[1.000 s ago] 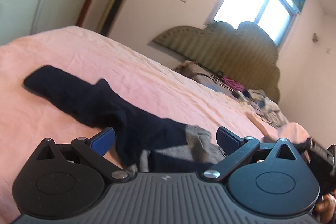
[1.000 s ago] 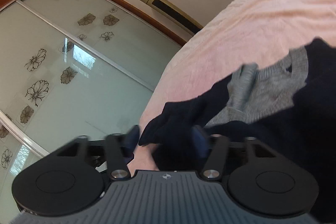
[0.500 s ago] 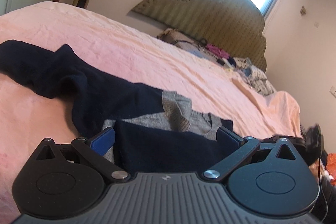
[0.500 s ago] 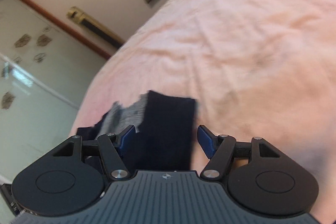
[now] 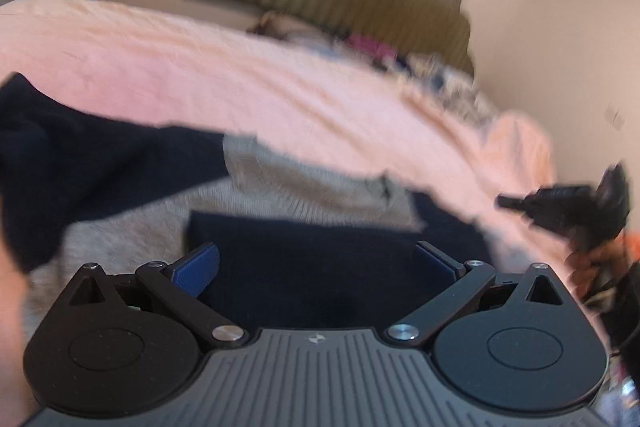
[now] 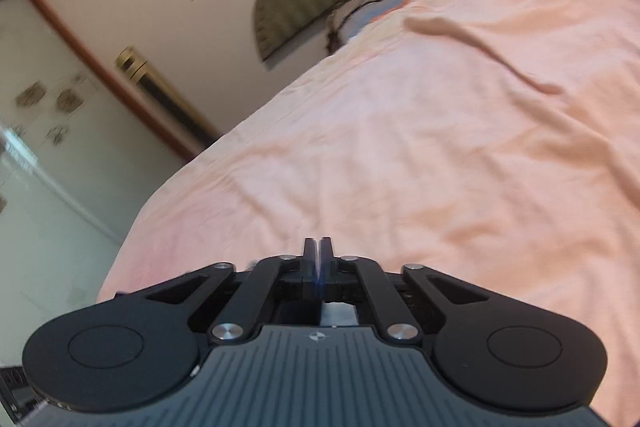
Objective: Fold small clothes
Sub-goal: 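Carry the navy sleeve across the grey body with the right tool and release, then grasp the other navy sleeve with the left tool, then lay the held sleeve across the sweater body with the left tool and release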
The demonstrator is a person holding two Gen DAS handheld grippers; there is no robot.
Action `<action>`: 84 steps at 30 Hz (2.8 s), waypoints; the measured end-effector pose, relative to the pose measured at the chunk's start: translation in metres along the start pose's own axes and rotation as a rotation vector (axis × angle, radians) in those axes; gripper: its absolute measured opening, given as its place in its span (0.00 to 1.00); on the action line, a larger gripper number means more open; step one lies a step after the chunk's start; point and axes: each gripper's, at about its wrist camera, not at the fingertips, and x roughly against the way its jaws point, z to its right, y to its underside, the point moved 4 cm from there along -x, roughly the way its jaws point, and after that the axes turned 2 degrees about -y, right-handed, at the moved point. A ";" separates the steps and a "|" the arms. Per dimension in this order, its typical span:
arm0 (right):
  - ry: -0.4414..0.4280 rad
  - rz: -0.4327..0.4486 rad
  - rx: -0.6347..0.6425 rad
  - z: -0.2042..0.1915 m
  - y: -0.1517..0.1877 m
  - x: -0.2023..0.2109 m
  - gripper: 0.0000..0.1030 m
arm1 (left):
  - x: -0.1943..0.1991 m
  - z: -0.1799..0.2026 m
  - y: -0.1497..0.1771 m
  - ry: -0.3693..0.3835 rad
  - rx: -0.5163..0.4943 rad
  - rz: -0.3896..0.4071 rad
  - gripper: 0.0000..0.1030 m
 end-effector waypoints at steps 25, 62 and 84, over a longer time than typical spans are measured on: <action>-0.115 -0.151 0.054 -0.049 0.029 -0.045 0.13 | -0.001 -0.008 0.001 -0.055 0.001 0.000 1.00; -0.128 -0.031 0.298 -0.079 0.102 -0.037 1.00 | 0.073 -0.228 -0.078 -0.622 0.568 0.273 0.05; -0.366 -0.111 -0.143 -0.070 0.076 -0.030 1.00 | 0.067 0.011 -0.029 -0.063 -0.168 0.178 0.84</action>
